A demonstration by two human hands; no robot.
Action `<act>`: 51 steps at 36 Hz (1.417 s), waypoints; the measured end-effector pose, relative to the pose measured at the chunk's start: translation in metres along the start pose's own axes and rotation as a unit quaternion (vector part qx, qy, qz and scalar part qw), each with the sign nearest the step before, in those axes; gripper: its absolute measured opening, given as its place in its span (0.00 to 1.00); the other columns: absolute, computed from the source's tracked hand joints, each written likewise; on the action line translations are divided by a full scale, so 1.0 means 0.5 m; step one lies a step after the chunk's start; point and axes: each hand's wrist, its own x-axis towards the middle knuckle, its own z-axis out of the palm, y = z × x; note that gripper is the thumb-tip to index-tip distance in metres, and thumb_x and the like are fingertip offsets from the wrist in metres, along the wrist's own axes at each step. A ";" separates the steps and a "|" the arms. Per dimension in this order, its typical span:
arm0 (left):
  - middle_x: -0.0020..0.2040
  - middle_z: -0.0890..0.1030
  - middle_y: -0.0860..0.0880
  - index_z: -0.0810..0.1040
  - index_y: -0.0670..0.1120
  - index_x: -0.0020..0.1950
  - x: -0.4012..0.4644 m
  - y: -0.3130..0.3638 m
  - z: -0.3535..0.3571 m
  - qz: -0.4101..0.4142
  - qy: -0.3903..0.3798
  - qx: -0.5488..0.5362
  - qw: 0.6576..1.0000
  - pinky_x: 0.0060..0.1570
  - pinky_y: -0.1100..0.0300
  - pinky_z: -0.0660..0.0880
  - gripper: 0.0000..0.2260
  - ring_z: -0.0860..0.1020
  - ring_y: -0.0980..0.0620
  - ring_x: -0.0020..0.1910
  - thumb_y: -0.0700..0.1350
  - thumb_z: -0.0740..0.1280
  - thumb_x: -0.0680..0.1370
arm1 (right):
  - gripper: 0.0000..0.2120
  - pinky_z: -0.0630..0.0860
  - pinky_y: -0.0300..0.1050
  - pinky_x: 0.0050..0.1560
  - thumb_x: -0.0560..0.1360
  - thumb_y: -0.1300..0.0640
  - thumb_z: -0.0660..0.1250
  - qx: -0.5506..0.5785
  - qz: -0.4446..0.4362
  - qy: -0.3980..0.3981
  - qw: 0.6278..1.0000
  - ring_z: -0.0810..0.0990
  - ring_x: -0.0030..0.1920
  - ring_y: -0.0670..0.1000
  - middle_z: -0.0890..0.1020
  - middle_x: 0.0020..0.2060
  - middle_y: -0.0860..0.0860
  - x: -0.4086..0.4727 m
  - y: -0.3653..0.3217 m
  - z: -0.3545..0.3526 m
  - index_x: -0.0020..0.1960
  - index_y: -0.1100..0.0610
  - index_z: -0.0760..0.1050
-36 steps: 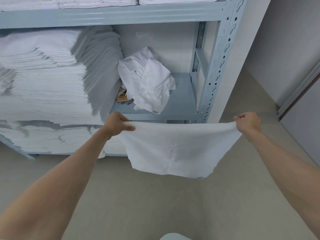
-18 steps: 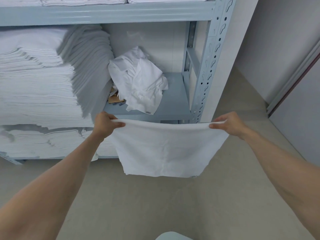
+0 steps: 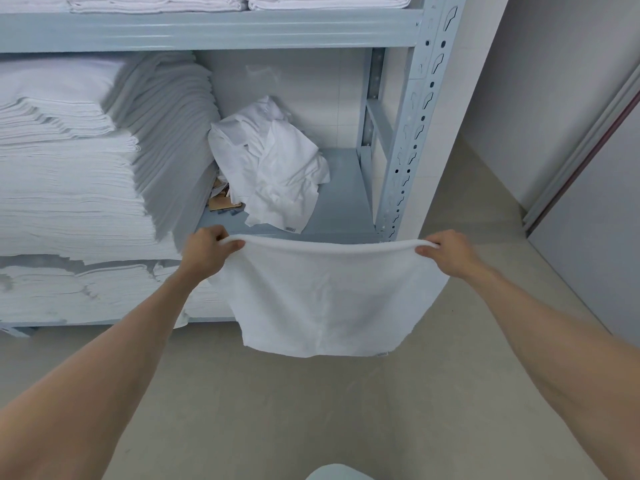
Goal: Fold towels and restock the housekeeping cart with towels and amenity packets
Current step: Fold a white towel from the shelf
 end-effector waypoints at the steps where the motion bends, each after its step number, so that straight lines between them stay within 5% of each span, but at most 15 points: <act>1: 0.36 0.75 0.43 0.73 0.39 0.39 0.000 0.004 0.001 0.005 0.006 -0.017 1.000 0.39 0.54 0.66 0.15 0.73 0.44 0.38 0.48 0.72 0.78 | 0.08 0.68 0.44 0.40 0.78 0.55 0.70 0.024 -0.014 0.008 1.000 0.74 0.42 0.54 0.79 0.35 0.51 0.001 -0.006 -0.003 0.45 0.59 0.83; 6: 0.37 0.75 0.45 0.72 0.44 0.37 0.007 0.001 0.004 -0.056 0.035 -0.180 0.981 0.35 0.57 0.67 0.14 0.73 0.48 0.36 0.48 0.73 0.77 | 0.13 0.64 0.41 0.32 0.79 0.57 0.68 0.156 0.015 0.074 0.985 0.67 0.31 0.48 0.71 0.26 0.45 0.006 -0.018 -0.005 0.35 0.55 0.77; 10: 0.34 0.72 0.44 0.72 0.42 0.36 -0.006 0.004 0.036 -0.108 -0.034 -0.088 0.990 0.33 0.57 0.64 0.14 0.71 0.47 0.35 0.45 0.75 0.75 | 0.16 0.67 0.45 0.36 0.79 0.50 0.66 -0.060 0.133 0.012 0.989 0.75 0.36 0.56 0.76 0.34 0.55 -0.004 -0.021 0.026 0.40 0.61 0.77; 13: 0.33 0.70 0.43 0.72 0.42 0.35 -0.015 0.029 0.067 -0.134 -0.032 -0.113 0.984 0.33 0.58 0.63 0.12 0.70 0.48 0.34 0.41 0.74 0.73 | 0.13 0.69 0.44 0.36 0.77 0.51 0.64 -0.061 0.133 0.029 0.989 0.77 0.40 0.58 0.78 0.39 0.57 -0.007 -0.050 0.061 0.40 0.60 0.74; 18: 0.35 0.74 0.42 0.73 0.43 0.33 -0.023 0.050 0.088 -0.146 -0.086 -0.155 0.973 0.35 0.58 0.68 0.12 0.72 0.48 0.33 0.42 0.75 0.72 | 0.16 0.69 0.42 0.32 0.75 0.52 0.66 -0.024 0.127 -0.013 0.991 0.74 0.29 0.53 0.75 0.32 0.53 -0.007 -0.086 0.084 0.33 0.58 0.67; 22: 0.35 0.72 0.42 0.74 0.43 0.37 -0.032 0.072 0.097 -0.106 -0.126 -0.169 0.972 0.36 0.57 0.67 0.13 0.72 0.48 0.35 0.47 0.74 0.75 | 0.21 0.62 0.36 0.23 0.75 0.56 0.69 0.097 0.119 -0.035 0.988 0.66 0.23 0.48 0.67 0.25 0.49 -0.019 -0.129 0.091 0.29 0.54 0.61; 26: 0.31 0.64 0.45 0.65 0.45 0.32 -0.049 0.125 0.129 -0.045 -0.170 -0.162 0.971 0.32 0.59 0.59 0.20 0.64 0.49 0.32 0.46 0.71 0.78 | 0.10 0.72 0.36 0.21 0.75 0.61 0.70 0.260 0.134 -0.092 0.952 0.76 0.23 0.48 0.76 0.29 0.53 -0.041 -0.196 0.107 0.36 0.61 0.74; 29: 0.33 0.65 0.45 0.65 0.44 0.33 -0.063 0.172 0.152 0.001 -0.188 -0.131 0.973 0.32 0.59 0.62 0.19 0.64 0.49 0.33 0.45 0.71 0.78 | 0.08 0.80 0.46 0.27 0.75 0.65 0.69 0.337 0.137 -0.152 0.919 0.82 0.30 0.56 0.81 0.36 0.60 -0.057 -0.252 0.125 0.48 0.71 0.76; 33: 0.32 0.63 0.44 0.66 0.43 0.32 -0.069 0.218 0.157 0.068 -0.182 -0.071 0.978 0.32 0.58 0.59 0.18 0.62 0.50 0.33 0.44 0.69 0.78 | 0.09 0.83 0.52 0.34 0.76 0.67 0.62 0.378 0.141 -0.225 0.887 0.85 0.35 0.64 0.83 0.35 0.69 -0.069 -0.294 0.126 0.51 0.74 0.73; 42: 0.24 0.62 0.50 0.63 0.46 0.25 -0.063 0.249 0.140 0.136 -0.171 -0.008 0.976 0.29 0.62 0.58 0.24 0.62 0.54 0.26 0.43 0.68 0.79 | 0.12 0.83 0.54 0.37 0.76 0.64 0.57 0.446 0.175 -0.272 0.835 0.85 0.43 0.67 0.83 0.41 0.70 -0.067 -0.297 0.104 0.57 0.70 0.70; 51: 0.29 0.70 0.51 0.69 0.45 0.33 -0.060 0.274 0.123 0.160 -0.234 0.068 0.957 0.31 0.60 0.63 0.17 0.68 0.52 0.31 0.51 0.71 0.74 | 0.13 0.84 0.55 0.39 0.77 0.64 0.54 0.469 0.190 -0.297 0.810 0.85 0.43 0.67 0.84 0.43 0.70 -0.058 -0.303 0.093 0.54 0.71 0.72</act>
